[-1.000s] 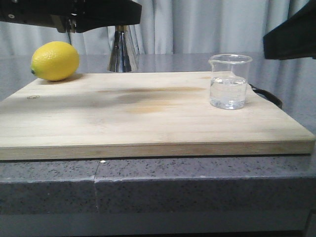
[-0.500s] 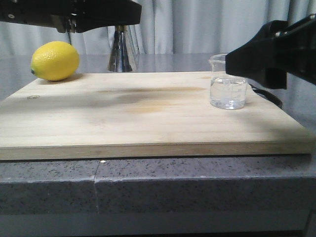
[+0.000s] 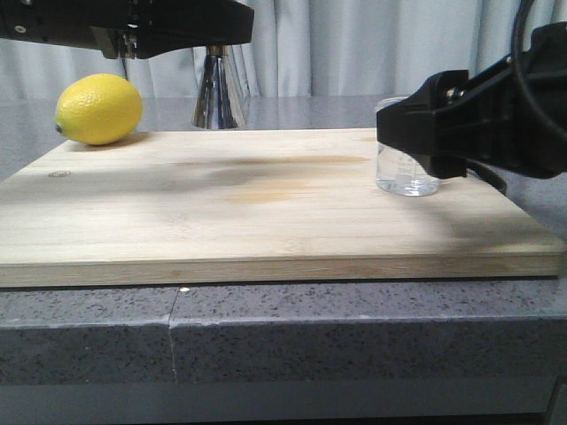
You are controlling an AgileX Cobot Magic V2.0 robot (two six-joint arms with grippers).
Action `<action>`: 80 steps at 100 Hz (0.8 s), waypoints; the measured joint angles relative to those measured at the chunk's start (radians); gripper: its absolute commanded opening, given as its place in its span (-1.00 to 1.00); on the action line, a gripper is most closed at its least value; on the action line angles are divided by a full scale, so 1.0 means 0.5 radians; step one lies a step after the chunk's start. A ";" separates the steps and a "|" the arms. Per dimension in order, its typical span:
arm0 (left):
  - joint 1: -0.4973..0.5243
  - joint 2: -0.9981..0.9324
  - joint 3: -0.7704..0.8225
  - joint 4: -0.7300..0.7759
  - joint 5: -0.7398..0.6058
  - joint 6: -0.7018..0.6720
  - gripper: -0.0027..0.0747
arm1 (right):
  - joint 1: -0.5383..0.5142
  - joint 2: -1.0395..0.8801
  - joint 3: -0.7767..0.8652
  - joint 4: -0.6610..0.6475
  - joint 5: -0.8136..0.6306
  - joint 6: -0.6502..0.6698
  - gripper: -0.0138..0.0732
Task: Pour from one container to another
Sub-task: 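Reach the right gripper to the glass beaker and grasp it, then lift the beaker with the right gripper toward the held jigger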
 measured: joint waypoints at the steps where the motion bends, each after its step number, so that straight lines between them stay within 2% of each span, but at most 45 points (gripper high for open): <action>1: 0.000 0.000 0.000 0.000 0.000 0.000 -0.45 | 0.000 0.005 0.000 -0.004 -0.005 0.000 0.46; 48: 0.000 0.000 0.000 0.000 0.000 0.000 -0.45 | 0.000 0.290 0.000 -0.115 -0.270 0.004 0.45; 70: 0.000 0.000 0.000 0.000 0.000 0.000 -0.45 | 0.000 0.308 0.000 -0.120 -0.296 0.033 0.07; 80: 0.000 0.000 0.000 0.000 0.000 0.000 -0.45 | 0.000 0.308 0.000 -0.120 -0.296 0.038 0.00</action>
